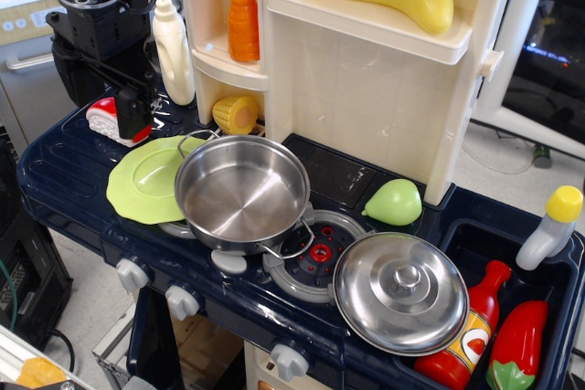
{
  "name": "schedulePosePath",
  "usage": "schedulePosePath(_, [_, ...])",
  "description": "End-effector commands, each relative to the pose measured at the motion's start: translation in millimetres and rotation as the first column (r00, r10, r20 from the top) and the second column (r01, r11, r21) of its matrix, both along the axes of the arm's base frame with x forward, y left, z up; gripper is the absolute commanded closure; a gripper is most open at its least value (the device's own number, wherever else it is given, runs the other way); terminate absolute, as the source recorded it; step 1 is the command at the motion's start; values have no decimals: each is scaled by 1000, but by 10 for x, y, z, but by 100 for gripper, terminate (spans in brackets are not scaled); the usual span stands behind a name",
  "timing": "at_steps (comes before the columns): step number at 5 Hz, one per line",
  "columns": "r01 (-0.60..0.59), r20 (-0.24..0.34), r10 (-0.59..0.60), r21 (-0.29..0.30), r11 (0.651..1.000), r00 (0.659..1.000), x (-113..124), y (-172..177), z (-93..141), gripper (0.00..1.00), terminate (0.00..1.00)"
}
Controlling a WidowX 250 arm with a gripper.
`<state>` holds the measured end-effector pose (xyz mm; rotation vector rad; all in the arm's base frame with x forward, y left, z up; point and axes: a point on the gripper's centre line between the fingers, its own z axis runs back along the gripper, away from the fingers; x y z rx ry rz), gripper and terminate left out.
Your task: Put lid on pot or pan
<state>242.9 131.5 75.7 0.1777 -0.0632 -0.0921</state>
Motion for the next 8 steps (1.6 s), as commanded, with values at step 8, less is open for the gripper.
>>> schedulePosePath(8, [-171, 126, 183, -103, 980, 975, -93, -2282, -120, 0, 0])
